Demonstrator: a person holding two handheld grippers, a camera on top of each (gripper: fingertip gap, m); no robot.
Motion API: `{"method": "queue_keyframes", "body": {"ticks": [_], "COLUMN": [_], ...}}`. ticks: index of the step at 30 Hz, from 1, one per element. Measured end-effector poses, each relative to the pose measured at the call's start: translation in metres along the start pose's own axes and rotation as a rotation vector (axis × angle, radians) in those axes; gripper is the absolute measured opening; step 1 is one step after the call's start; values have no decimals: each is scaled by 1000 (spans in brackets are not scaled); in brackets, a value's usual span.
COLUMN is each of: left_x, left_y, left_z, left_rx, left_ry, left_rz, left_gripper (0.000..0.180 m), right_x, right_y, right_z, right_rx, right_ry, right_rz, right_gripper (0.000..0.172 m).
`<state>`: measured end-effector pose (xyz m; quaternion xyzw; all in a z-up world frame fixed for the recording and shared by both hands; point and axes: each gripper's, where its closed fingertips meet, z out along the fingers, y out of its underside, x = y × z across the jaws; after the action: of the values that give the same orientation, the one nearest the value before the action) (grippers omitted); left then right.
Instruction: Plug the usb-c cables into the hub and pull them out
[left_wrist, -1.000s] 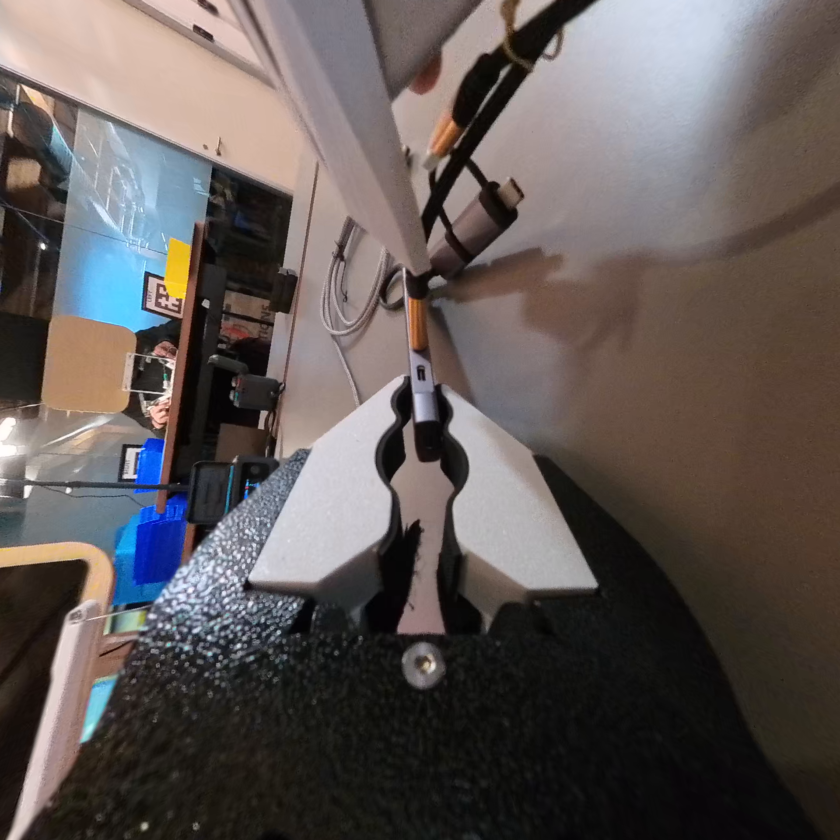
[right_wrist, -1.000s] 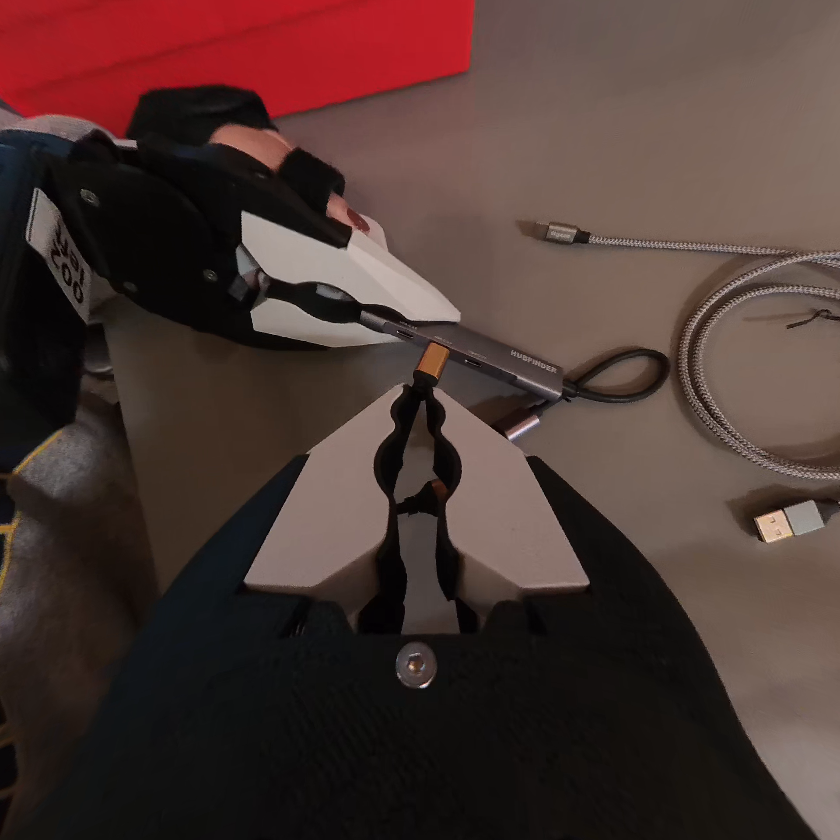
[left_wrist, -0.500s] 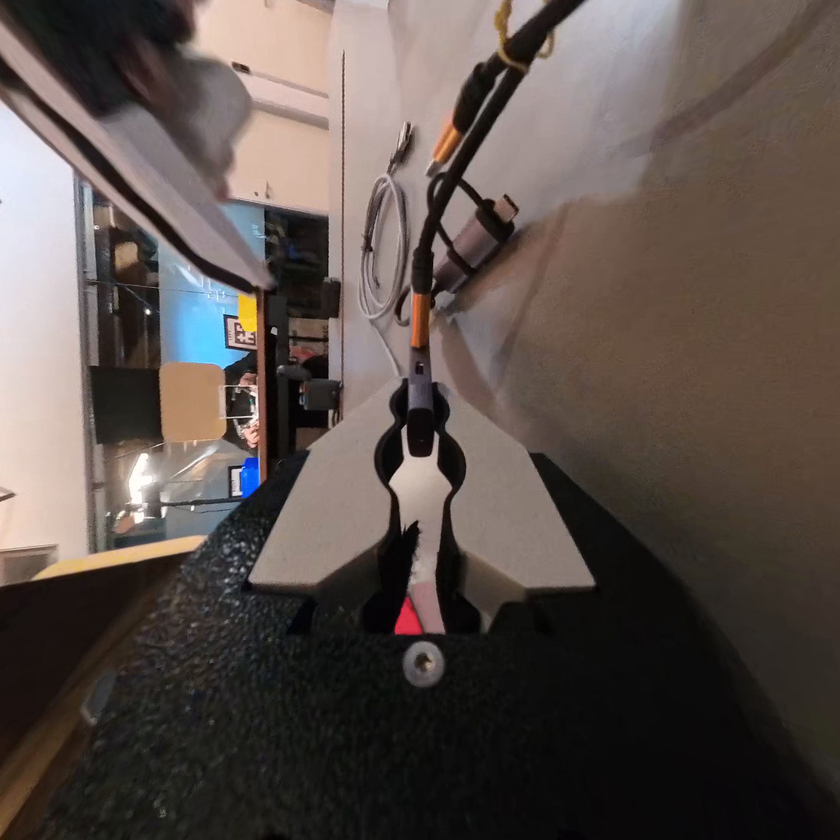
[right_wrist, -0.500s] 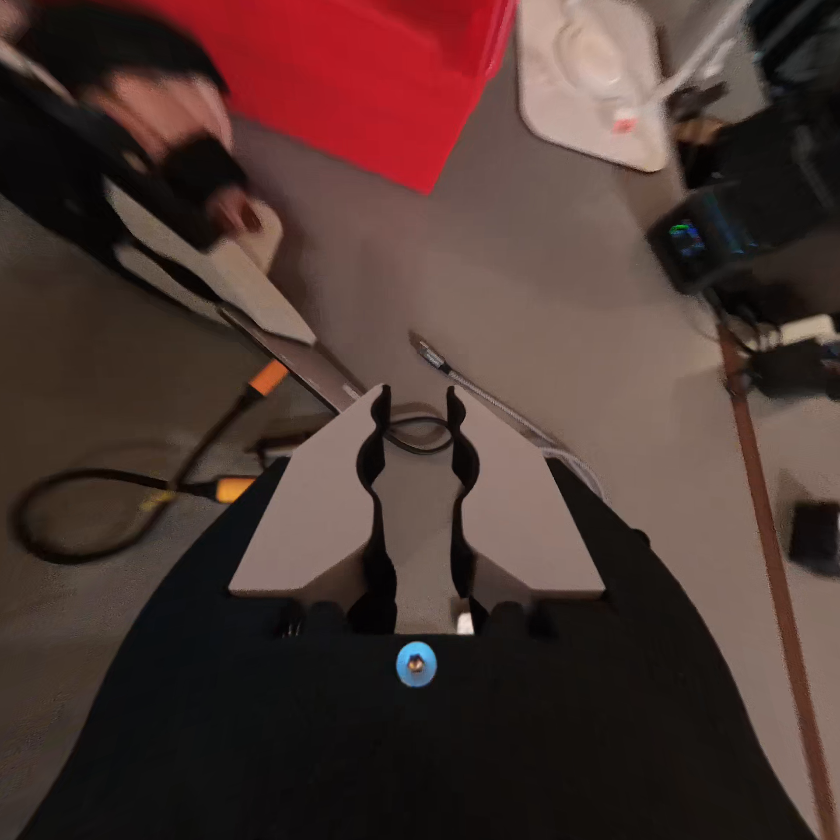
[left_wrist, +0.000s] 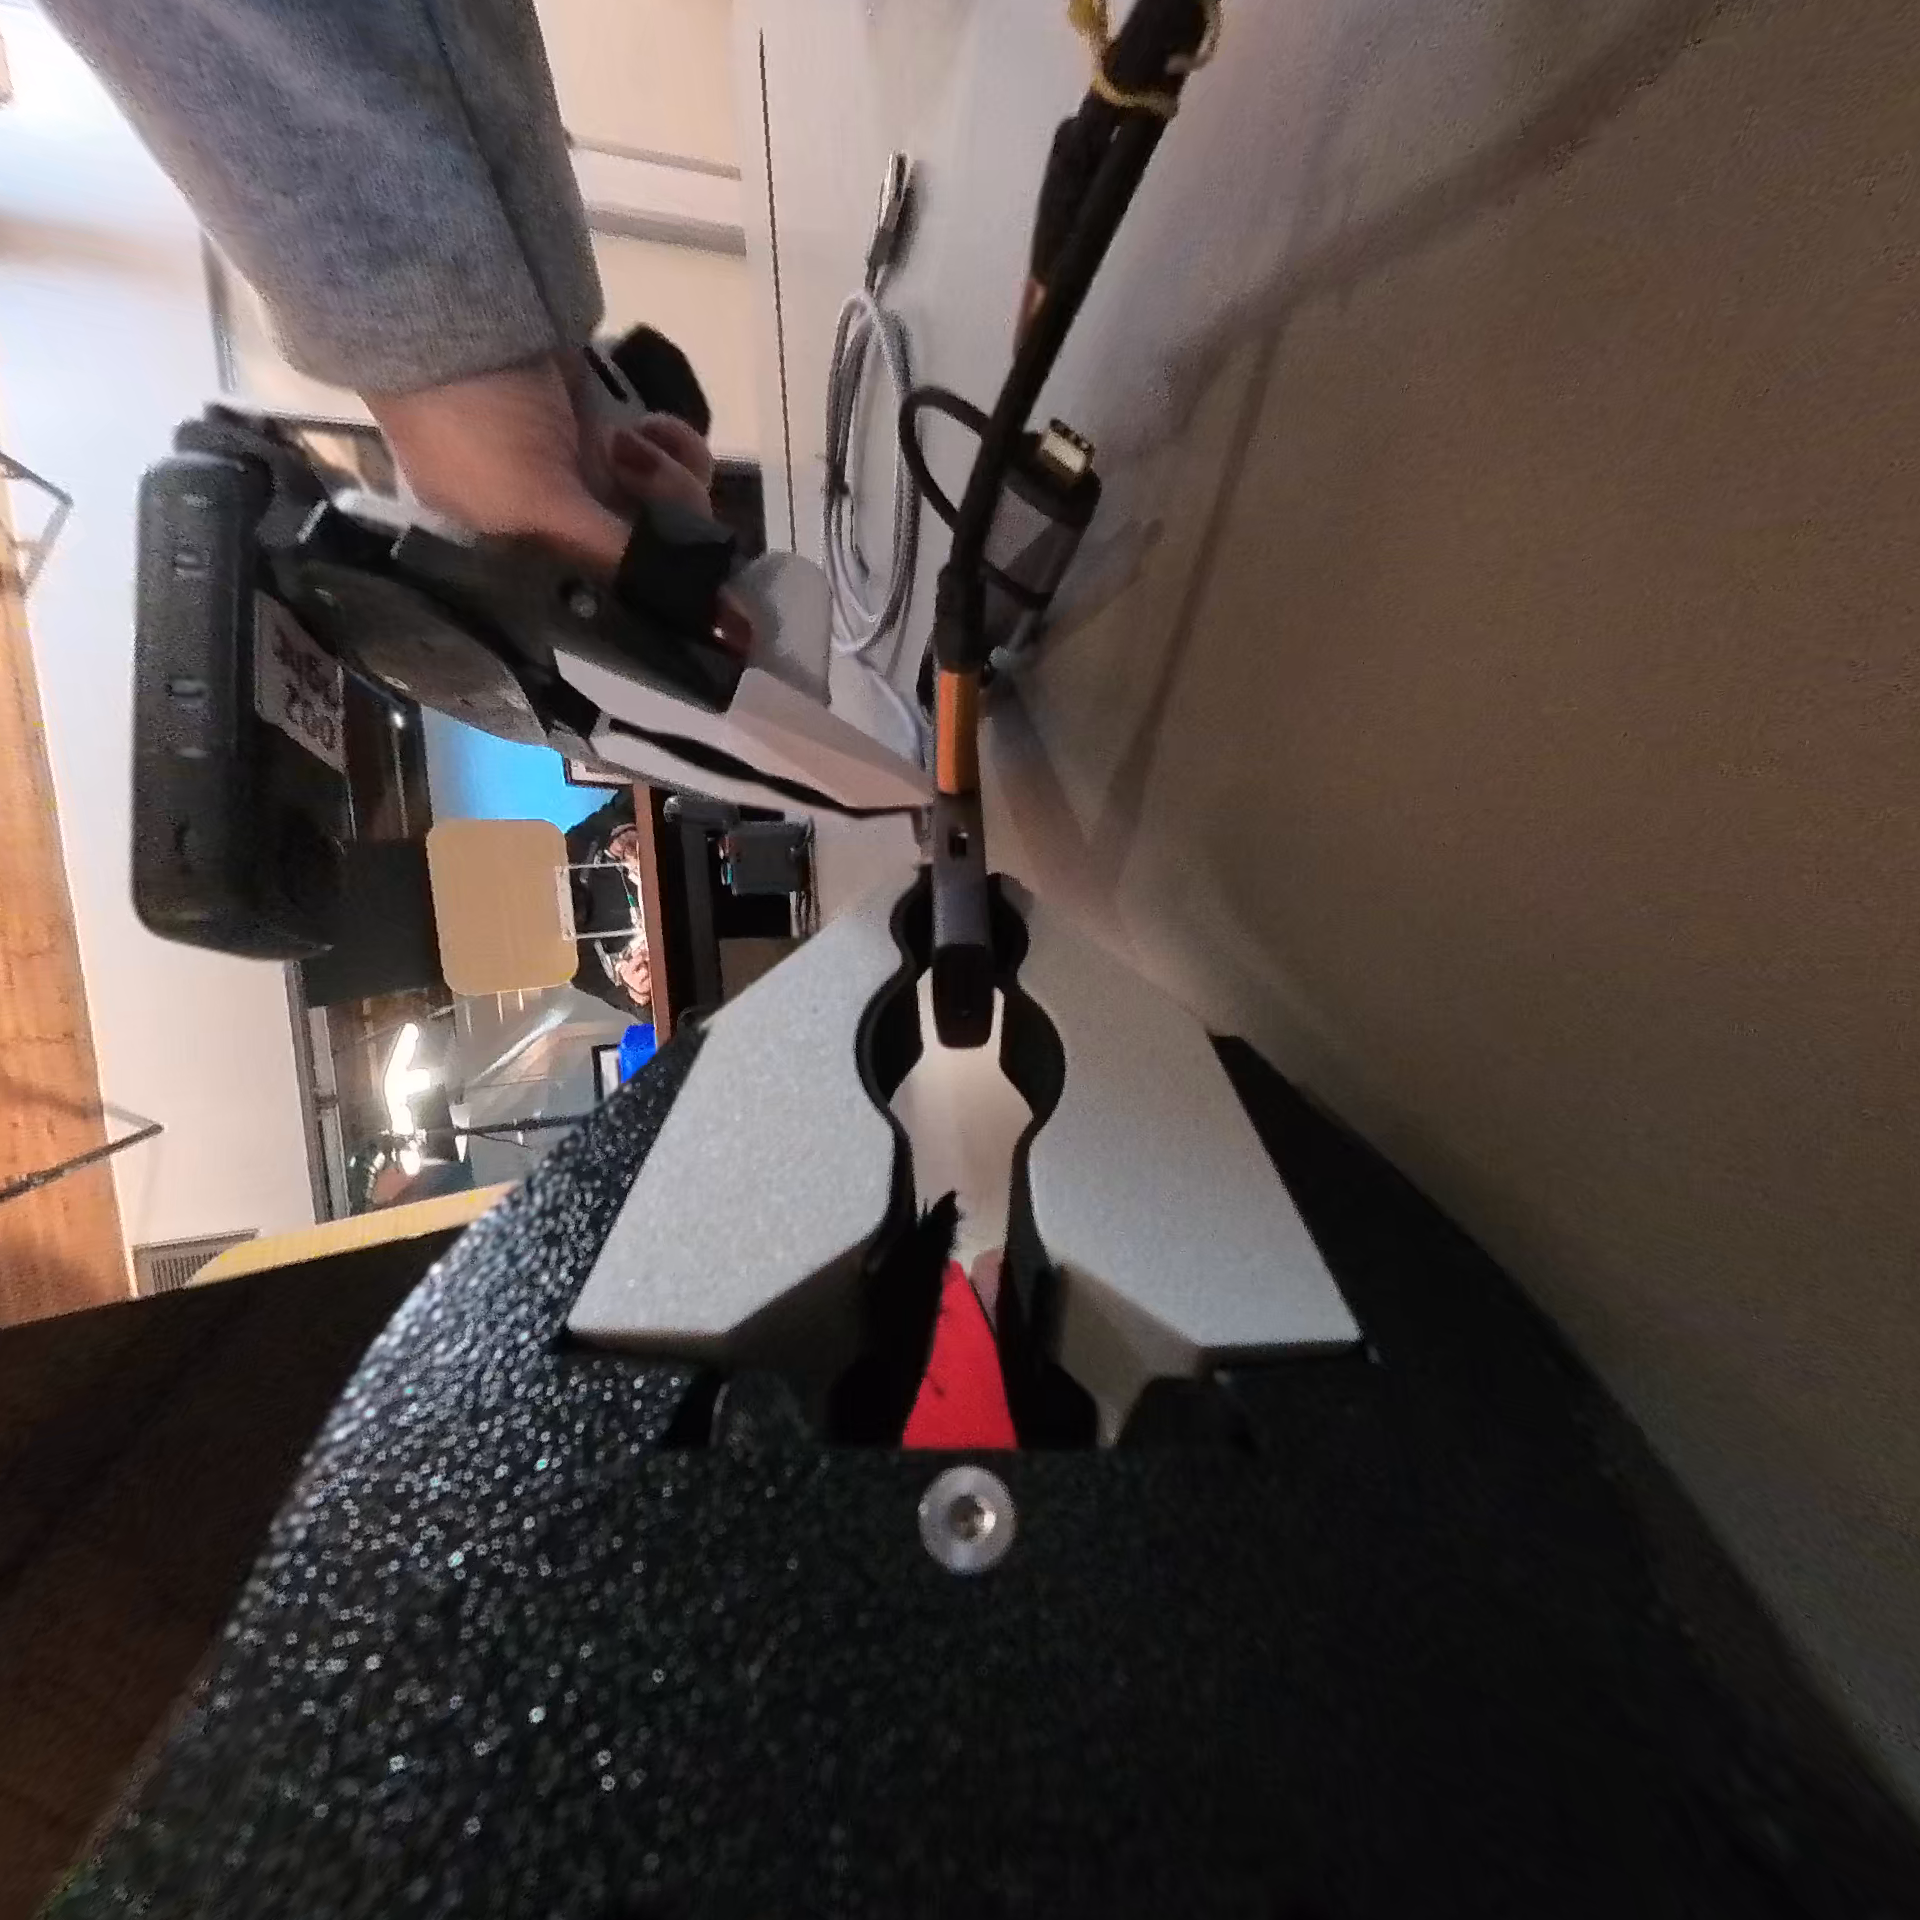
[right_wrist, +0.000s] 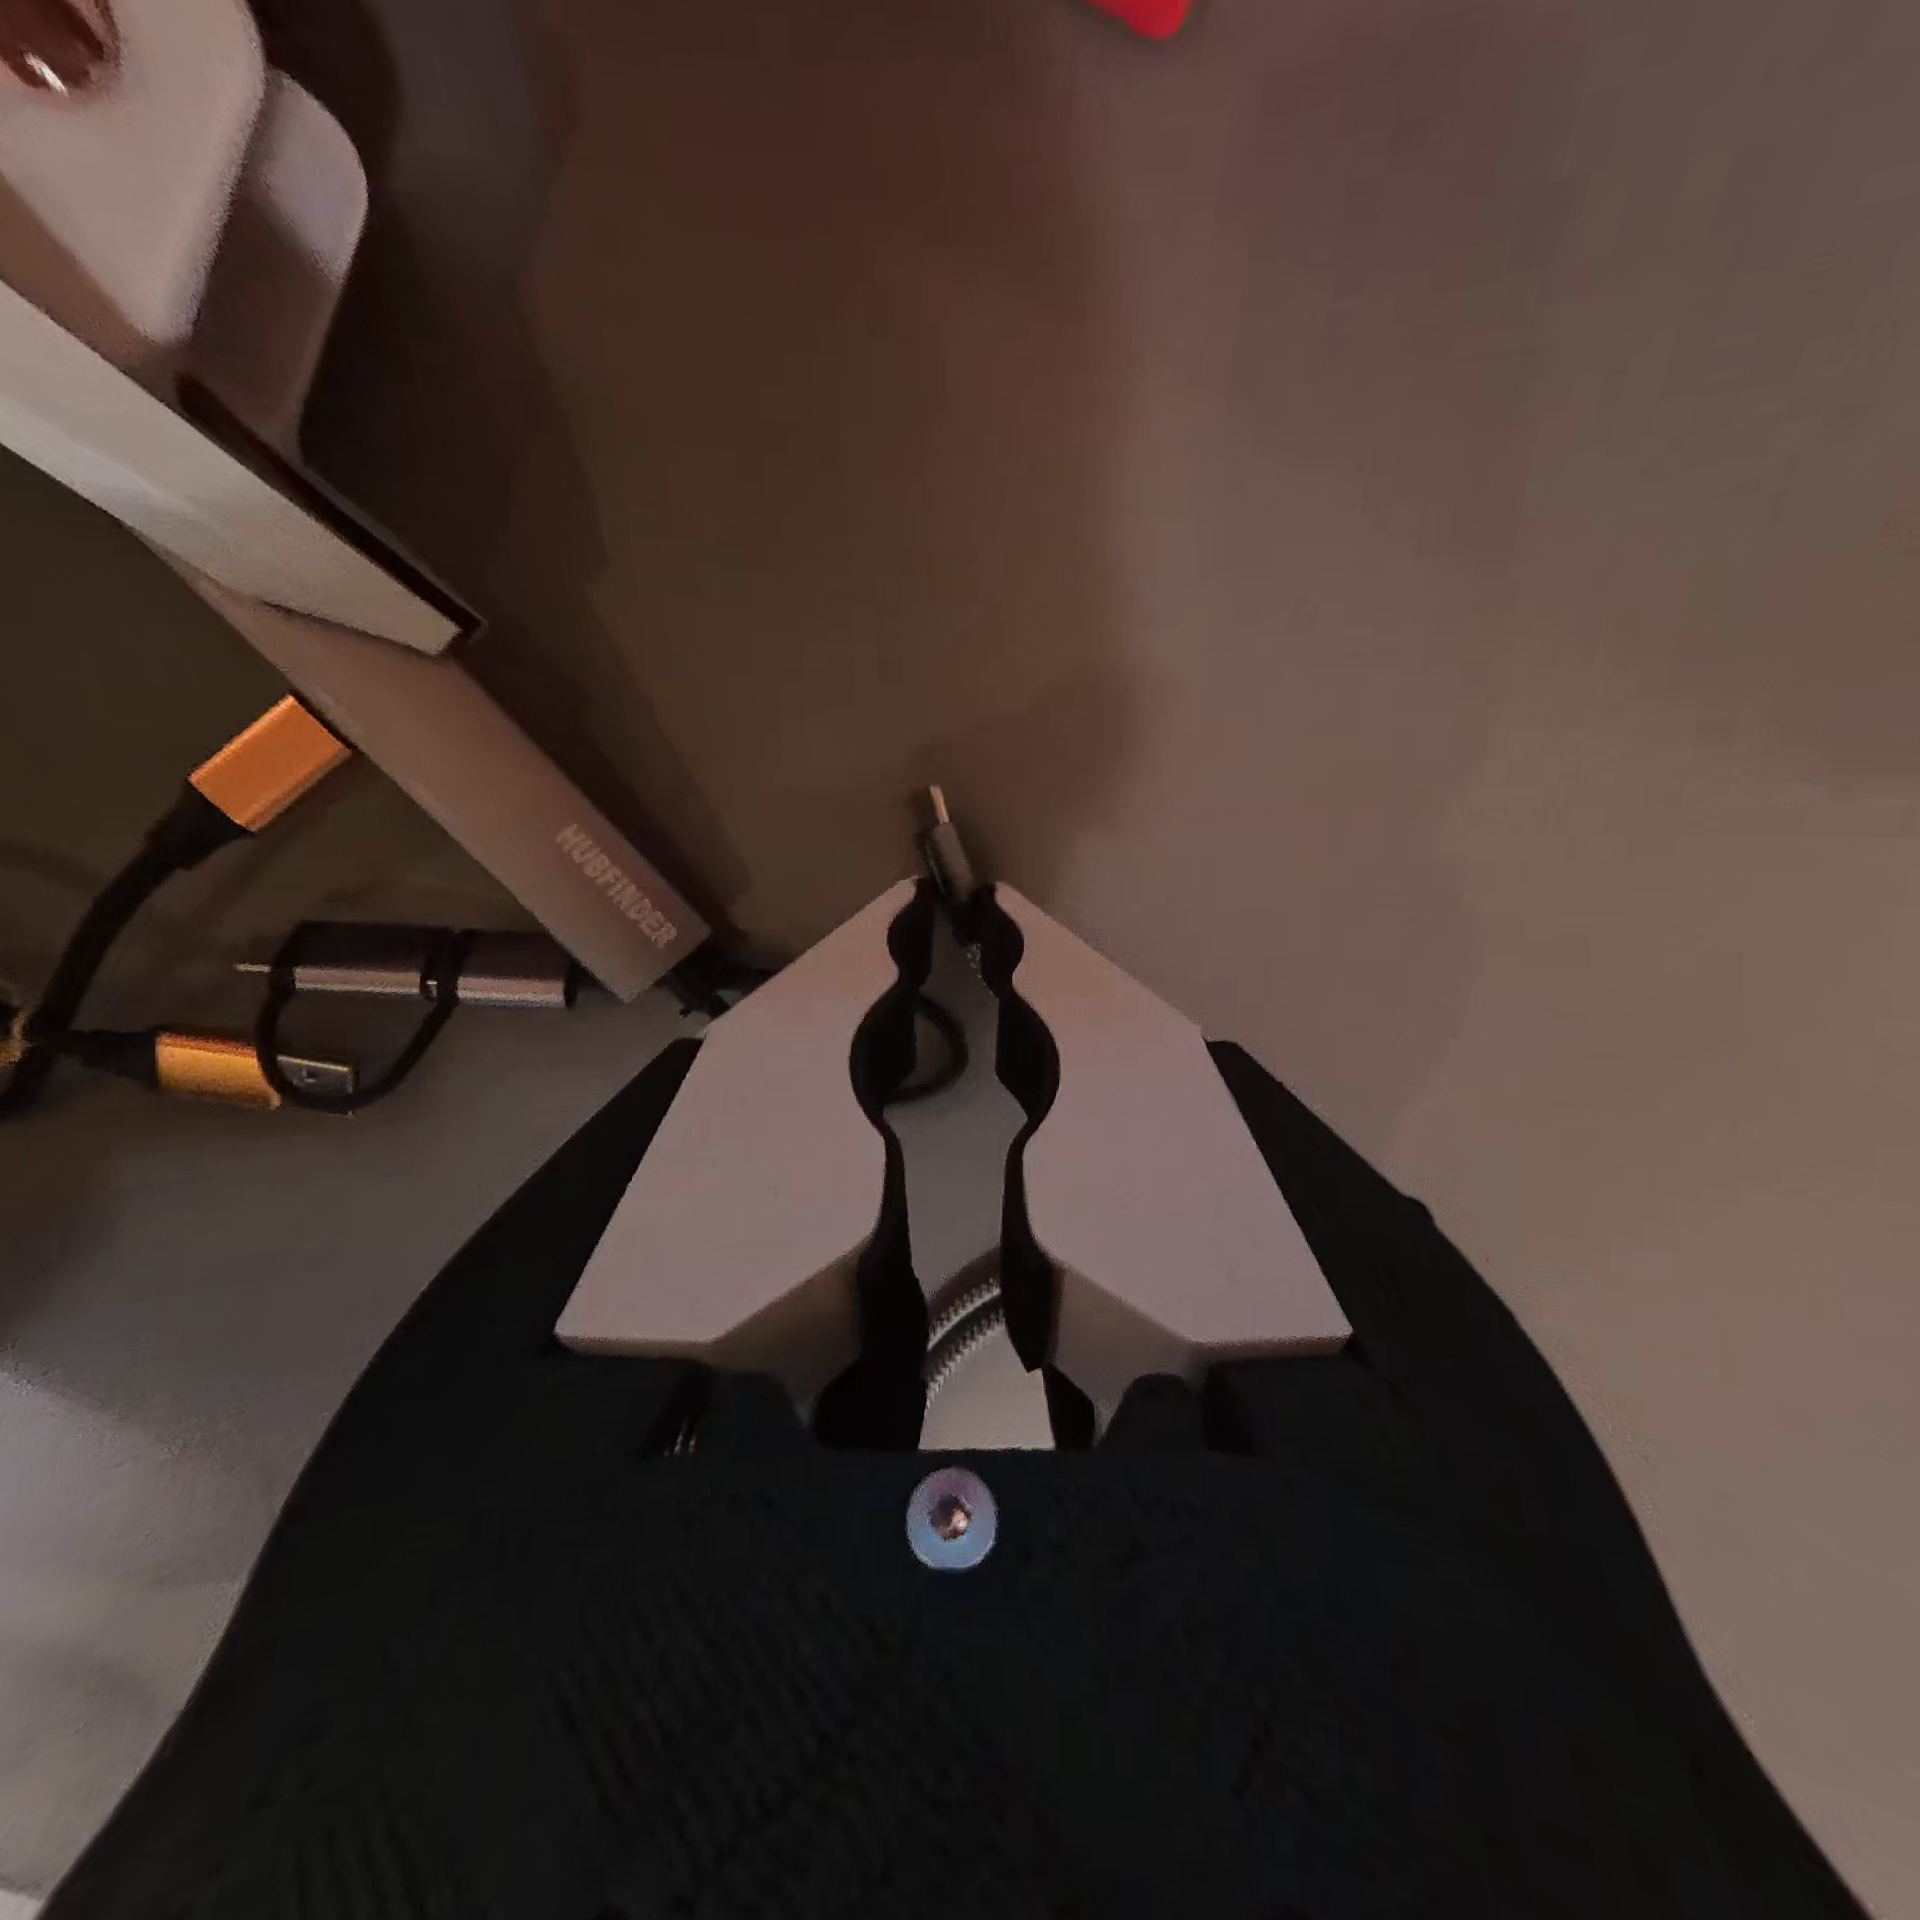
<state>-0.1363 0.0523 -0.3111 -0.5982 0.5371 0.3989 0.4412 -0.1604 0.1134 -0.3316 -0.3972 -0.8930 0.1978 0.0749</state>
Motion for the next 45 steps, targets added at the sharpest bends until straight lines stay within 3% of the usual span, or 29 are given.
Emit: {"method": "queue_keyframes", "body": {"ticks": [3, 7, 11, 15, 20, 25, 27, 30, 34, 40, 43, 45], "left_x": [-3, -7, -11, -13, -16, -16, -11, -7, -4, 1, 4, 5], "left_y": [8, 18, 30, 53, 70, 60, 56, 49, 41, 36, 33, 32], "left_z": [2, 8, 17, 23, 31, 36, 36, 34, 34, 33, 32, 31], "left_rx": [-63, -147, -230, -379, -474, -448, -418, -370, -293, -230, -206, -205], "left_ry": [0, 26, 42, 36, 25, 21, 34, 61, 82, 96, 102, 109], "left_rz": [-59, -256, -384, -424, -421, -385, -383, -378, -382, -396, -410, -409], "left_gripper": [6, 6, 7, 7, 6, 7, 8, 12, 14, 14, 15, 16], "right_x": [13, 12, -30, -83, -142, -161, -167, -175, -180, -173, -168, -167], "right_y": [10, 13, 26, 51, 43, 20, 10, 7, 27, 38, 43, 41], "right_z": [-16, -64, -109, -122, -81, -40, -46, -68, -62, -30, -19, -16], "right_rx": [-56, -51, -49, -104, -40, 165, 308, 464, 392, 215, 169, 181], "right_ry": [160, 470, 665, 762, 728, 625, 574, 477, 314, 233, 201, 195], "right_rz": [-7, -6, 46, 197, 275, 304, 305, 301, 216, 25, 22, 42], "right_gripper": [5, 5, 5, 4, 4, 8, 28, 37, 37, 33, 25, 6]}}
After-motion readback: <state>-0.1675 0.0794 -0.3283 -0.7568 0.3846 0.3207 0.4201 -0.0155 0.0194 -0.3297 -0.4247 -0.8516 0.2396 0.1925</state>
